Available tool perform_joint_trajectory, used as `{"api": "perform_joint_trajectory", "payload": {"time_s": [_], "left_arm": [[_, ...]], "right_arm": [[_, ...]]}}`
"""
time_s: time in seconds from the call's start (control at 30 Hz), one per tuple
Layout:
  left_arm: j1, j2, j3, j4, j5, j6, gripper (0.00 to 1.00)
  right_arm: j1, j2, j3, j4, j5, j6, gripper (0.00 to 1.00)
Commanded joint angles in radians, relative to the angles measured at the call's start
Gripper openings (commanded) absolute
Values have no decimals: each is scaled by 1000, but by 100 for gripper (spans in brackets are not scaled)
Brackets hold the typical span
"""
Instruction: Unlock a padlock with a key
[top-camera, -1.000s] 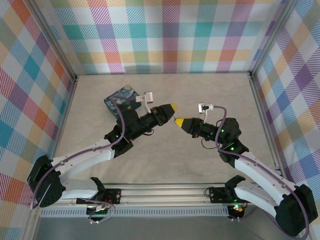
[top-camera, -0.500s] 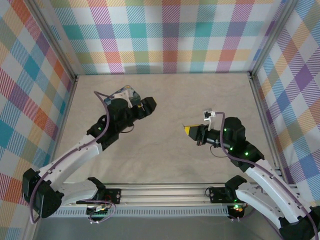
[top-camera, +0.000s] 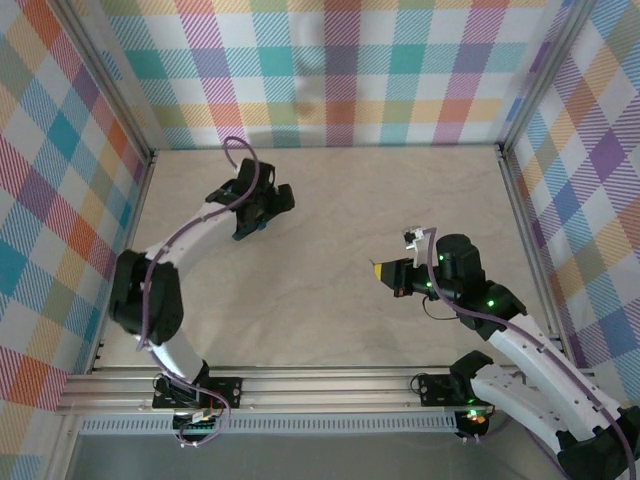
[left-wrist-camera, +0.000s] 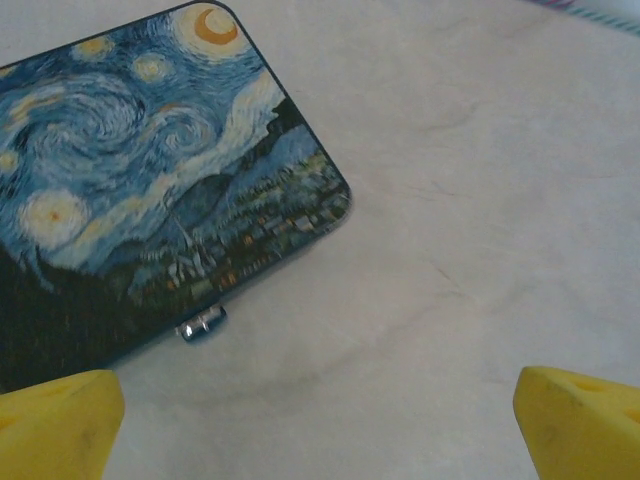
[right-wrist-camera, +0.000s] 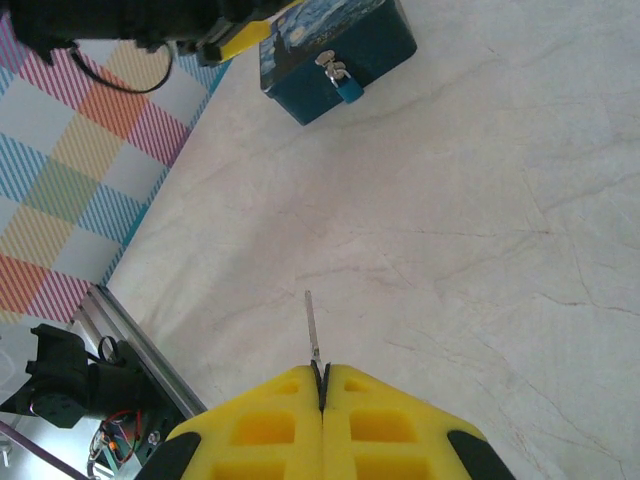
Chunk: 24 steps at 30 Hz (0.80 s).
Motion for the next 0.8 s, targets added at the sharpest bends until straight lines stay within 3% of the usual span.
{"api": "perform_joint_trajectory", "payload": {"time_s": [0.0, 0.5, 0.77], "left_arm": [[23, 77, 94, -30, -35, 92, 100], [32, 385, 425, -145, 28, 203, 100], [30, 390, 375, -139, 61, 168, 100]], "right_arm": [[4, -6, 30, -16, 13, -2, 0], [4, -26, 19, -44, 11, 18, 0], [4, -39, 13, -63, 35, 22, 0]]}}
